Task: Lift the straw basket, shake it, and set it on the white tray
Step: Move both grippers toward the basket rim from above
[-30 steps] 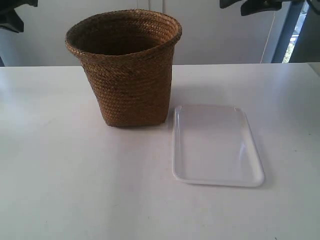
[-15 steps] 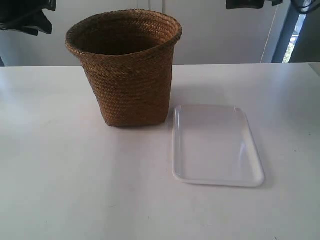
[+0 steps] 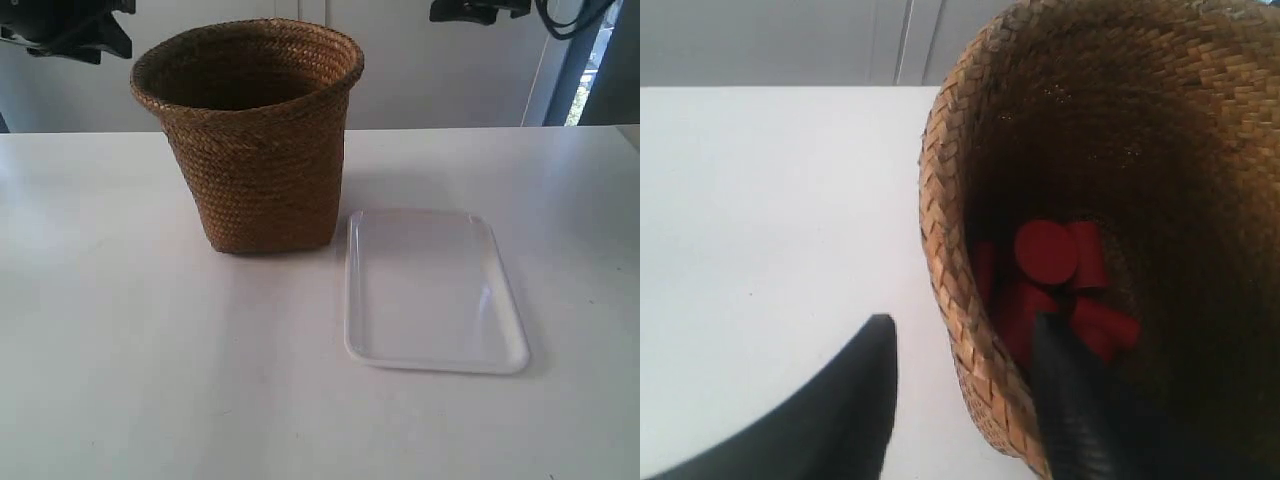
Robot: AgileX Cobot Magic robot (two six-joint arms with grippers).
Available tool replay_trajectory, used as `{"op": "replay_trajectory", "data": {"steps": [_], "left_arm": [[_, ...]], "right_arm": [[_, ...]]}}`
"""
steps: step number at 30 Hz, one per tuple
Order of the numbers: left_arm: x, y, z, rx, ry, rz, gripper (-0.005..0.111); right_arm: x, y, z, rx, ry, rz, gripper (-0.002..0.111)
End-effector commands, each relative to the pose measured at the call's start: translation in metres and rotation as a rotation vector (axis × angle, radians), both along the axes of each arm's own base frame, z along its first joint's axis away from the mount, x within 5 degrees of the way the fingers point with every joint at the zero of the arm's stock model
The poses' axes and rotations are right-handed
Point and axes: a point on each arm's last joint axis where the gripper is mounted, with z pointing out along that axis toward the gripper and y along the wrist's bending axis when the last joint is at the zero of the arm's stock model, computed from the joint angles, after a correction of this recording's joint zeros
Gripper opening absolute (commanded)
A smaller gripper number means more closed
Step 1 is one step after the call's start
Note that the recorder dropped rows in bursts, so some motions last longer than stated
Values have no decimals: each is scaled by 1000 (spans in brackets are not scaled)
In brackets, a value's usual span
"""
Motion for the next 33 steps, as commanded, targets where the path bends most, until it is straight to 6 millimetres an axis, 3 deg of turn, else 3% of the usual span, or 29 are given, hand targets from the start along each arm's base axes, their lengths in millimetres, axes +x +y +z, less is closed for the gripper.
{"op": "replay_trajectory", "data": {"steps": [1, 7, 14, 23, 28, 33], "left_arm": [[6, -4, -4, -8, 22, -19, 59], [12, -4, -1, -9, 9, -20, 62], [12, -4, 4, -9, -10, -19, 62], [12, -4, 3, -4, 4, -28, 62], [11, -4, 2, -8, 14, -28, 62], [11, -5, 1, -8, 26, -32, 62]], "right_arm": [[11, 2, 0, 31, -7, -10, 70], [23, 3, -10, 32, 23, 10, 70], [24, 4, -10, 53, 26, 7, 69], [24, 6, 13, 26, -18, 26, 69], [26, 7, -4, -113, 91, 47, 69], [25, 15, -7, -124, 128, 86, 70]]}}
